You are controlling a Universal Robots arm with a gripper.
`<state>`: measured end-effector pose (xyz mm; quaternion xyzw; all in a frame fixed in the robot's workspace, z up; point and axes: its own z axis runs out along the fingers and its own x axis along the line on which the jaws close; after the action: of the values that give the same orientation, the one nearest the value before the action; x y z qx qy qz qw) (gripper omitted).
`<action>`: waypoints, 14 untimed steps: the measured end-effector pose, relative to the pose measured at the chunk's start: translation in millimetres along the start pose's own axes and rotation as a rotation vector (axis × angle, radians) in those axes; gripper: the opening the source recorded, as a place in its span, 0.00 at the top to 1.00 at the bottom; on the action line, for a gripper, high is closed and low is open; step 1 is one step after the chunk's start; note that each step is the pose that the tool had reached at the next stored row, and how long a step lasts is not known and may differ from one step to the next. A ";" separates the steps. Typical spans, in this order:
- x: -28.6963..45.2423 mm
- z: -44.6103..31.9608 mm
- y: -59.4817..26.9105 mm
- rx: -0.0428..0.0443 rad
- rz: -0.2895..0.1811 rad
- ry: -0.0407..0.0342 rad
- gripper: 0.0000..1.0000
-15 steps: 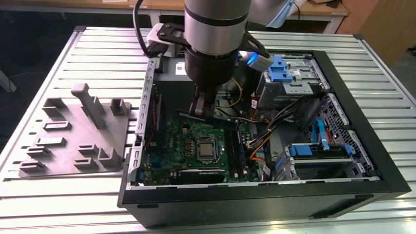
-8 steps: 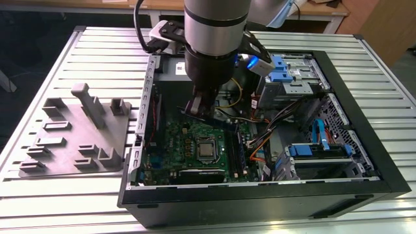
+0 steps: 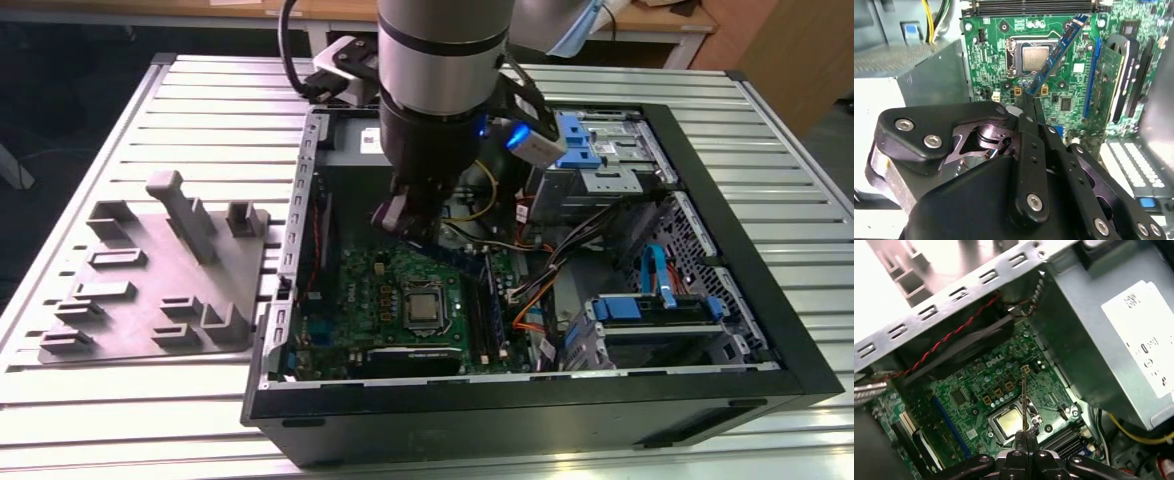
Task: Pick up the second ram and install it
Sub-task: 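Insert the second ram into the second slot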
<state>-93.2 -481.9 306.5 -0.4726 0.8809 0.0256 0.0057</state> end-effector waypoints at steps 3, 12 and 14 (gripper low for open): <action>0.0 0.2 0.0 0.0019 0.054 -0.0022 0.89; 0.0 1.0 -0.1 0.0075 0.217 -0.0086 0.89; 0.1 1.2 -0.1 0.0088 0.254 -0.0101 0.89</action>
<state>-93.2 -481.9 305.3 -0.3570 0.9337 0.0247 0.0089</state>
